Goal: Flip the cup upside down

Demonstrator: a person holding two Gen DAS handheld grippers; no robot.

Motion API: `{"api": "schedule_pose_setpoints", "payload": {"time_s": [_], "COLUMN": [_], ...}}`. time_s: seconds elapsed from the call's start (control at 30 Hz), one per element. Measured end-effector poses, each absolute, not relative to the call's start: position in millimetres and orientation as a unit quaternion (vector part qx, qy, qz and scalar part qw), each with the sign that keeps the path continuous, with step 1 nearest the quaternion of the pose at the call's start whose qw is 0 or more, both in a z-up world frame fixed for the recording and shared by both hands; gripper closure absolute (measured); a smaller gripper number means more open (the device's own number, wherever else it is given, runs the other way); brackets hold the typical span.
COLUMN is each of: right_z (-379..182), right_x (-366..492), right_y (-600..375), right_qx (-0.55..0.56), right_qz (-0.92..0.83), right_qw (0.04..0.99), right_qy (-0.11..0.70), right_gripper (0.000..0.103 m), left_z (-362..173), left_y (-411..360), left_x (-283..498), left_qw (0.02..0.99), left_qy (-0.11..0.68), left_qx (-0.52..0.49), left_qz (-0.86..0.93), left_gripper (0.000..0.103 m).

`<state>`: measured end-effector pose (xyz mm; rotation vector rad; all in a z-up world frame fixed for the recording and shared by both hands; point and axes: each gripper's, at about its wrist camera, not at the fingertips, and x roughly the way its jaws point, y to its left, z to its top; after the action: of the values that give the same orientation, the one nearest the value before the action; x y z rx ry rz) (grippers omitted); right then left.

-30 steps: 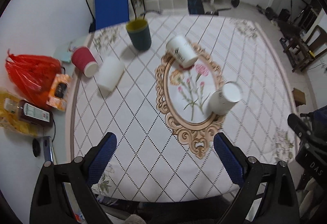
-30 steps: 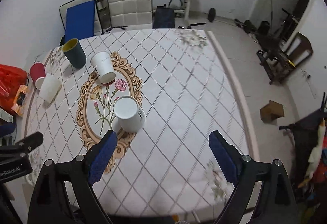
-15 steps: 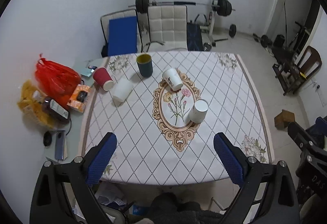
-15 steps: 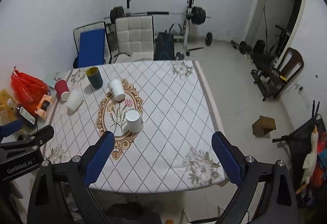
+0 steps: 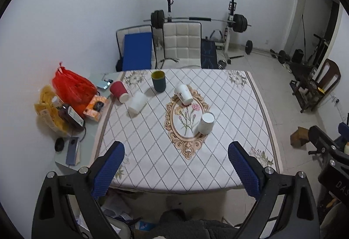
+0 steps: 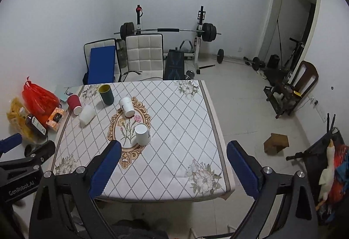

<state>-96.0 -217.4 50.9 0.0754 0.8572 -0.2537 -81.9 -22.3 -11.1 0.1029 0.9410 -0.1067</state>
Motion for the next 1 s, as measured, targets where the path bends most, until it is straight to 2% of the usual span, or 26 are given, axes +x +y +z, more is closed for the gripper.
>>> {"api": "schedule_pose_setpoints", "payload": {"time_s": [1.0], "right_z": [49], "right_x": [-94], "right_y": [-220], "right_qx": [0.036], "right_qz": [-0.098], "right_qw": [0.9], "right_qy": [0.424], "right_gripper": [0.002], "left_z": [-5], "left_y": [-25], "left_x": [-94], "left_qw": [0.889], "left_qy": [0.455], "left_qx": [0.035], "left_qz": [-0.043], "left_gripper": [0.002]}}
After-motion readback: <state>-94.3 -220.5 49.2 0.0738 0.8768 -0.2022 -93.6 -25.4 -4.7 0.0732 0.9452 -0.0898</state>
